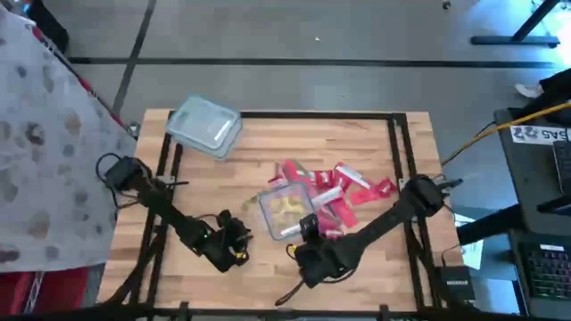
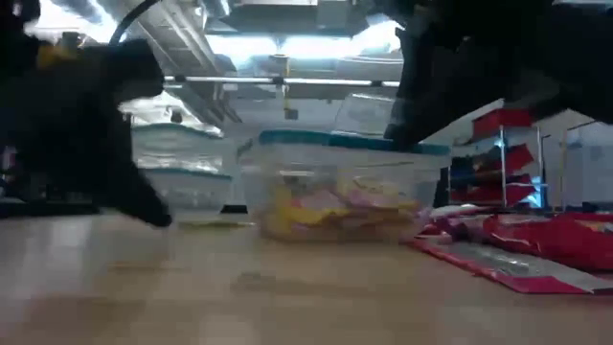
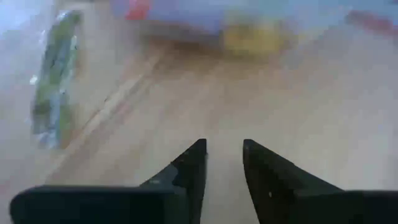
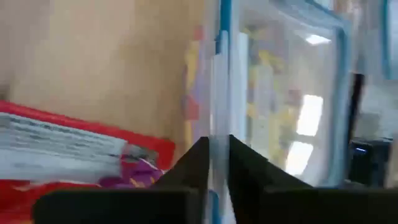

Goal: Sort candy
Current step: Close the square transparent bin

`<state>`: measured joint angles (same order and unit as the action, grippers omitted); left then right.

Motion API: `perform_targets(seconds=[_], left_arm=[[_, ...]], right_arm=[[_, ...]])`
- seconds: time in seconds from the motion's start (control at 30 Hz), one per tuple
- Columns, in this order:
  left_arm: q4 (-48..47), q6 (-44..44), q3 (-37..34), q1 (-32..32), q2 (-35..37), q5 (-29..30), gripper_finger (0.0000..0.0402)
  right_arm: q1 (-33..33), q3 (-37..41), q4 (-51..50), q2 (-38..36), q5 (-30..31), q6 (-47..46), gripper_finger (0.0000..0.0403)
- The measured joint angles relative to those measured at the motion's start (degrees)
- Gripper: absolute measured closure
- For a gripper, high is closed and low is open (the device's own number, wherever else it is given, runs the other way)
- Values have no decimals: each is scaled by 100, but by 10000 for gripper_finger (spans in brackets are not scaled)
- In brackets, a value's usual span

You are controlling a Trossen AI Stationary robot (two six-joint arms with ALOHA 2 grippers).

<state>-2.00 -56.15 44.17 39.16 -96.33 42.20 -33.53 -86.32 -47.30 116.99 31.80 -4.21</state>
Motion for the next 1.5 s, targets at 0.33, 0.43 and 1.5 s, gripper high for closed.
perform_targets(seconds=[0.33, 0.43, 1.5], left_arm=[[309, 1891, 426, -80, 1039, 64, 314], [495, 2205, 428, -299, 1084, 64, 314], [1061, 3582, 432, -2412, -381, -3263, 314]], right_arm=[[63, -409, -152, 2, -196, 313, 203], [32, -819, -622, -13, -187, 151, 195], [1161, 3417, 3190, -2328, -1236, -1811, 395]])
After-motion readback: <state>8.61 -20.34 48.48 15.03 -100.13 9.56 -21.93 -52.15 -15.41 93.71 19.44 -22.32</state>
